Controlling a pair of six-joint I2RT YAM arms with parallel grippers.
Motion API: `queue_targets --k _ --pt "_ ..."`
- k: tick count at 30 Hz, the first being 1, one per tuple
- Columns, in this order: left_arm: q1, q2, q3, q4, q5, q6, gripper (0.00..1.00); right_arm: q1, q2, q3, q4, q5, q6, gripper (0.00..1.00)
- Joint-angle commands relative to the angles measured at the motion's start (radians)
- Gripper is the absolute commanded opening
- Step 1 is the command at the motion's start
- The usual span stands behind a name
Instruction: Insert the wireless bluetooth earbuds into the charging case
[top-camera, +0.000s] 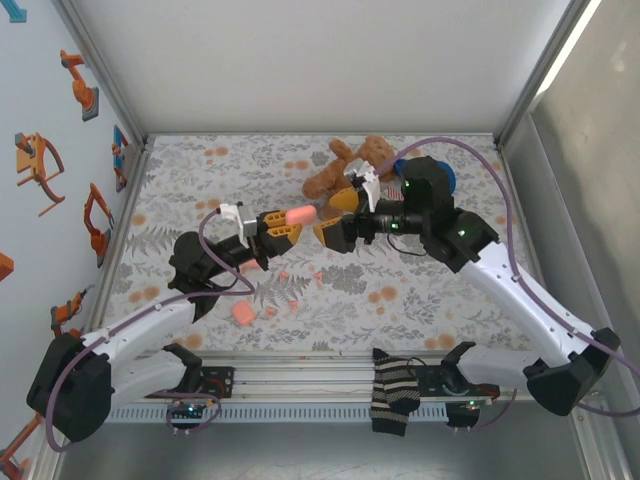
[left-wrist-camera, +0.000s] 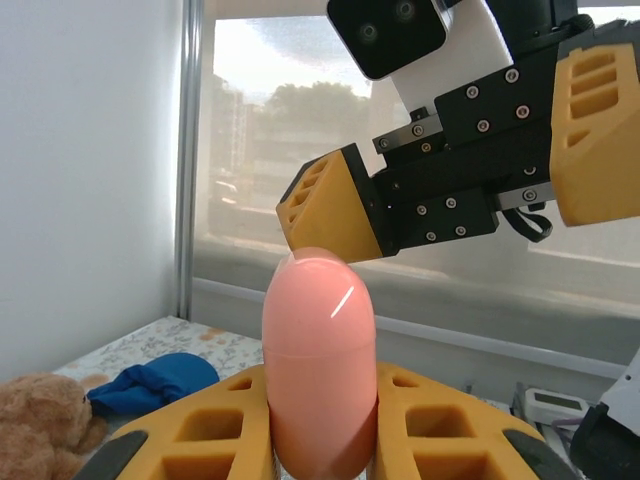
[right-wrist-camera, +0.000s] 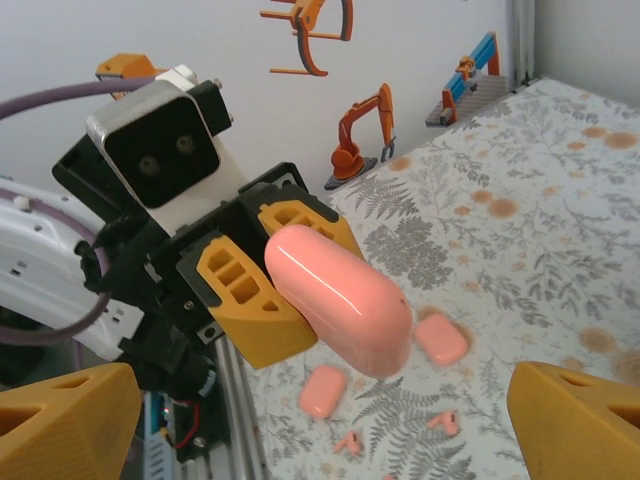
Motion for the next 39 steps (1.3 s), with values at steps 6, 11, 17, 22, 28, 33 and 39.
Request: queue_targets --k 6,11,17,22,28,33,39 --pt "0.003 -0.06 0.015 0.016 0.121 0.018 0.0 0.008 -0.066 -0.013 -0.063 -0.061 -0.326 0.92" --pt "0.003 -0.064 0.034 0.01 0.165 0.018 0.0 0.011 -0.029 0.005 -0.063 -0.136 -0.411 0.89" --pt "0.004 -0.068 0.041 0.004 0.177 0.021 0.0 0.039 0.036 0.059 -0.071 -0.166 -0.458 0.83" --pt "0.004 -0.067 0.039 0.006 0.178 0.017 0.0 0.055 0.071 0.071 -0.057 -0.18 -0.467 0.73" --pt "0.002 -0.071 0.036 0.007 0.178 0.015 0.0 0.062 0.098 0.085 -0.052 -0.196 -0.461 0.52" --pt "0.002 -0.07 0.03 0.022 0.178 0.013 0.0 0.068 0.1 0.092 -0.05 -0.192 -0.449 0.4" --pt "0.002 -0.06 0.029 0.039 0.176 0.005 0.0 0.075 0.105 0.094 -0.04 -0.19 -0.438 0.32"
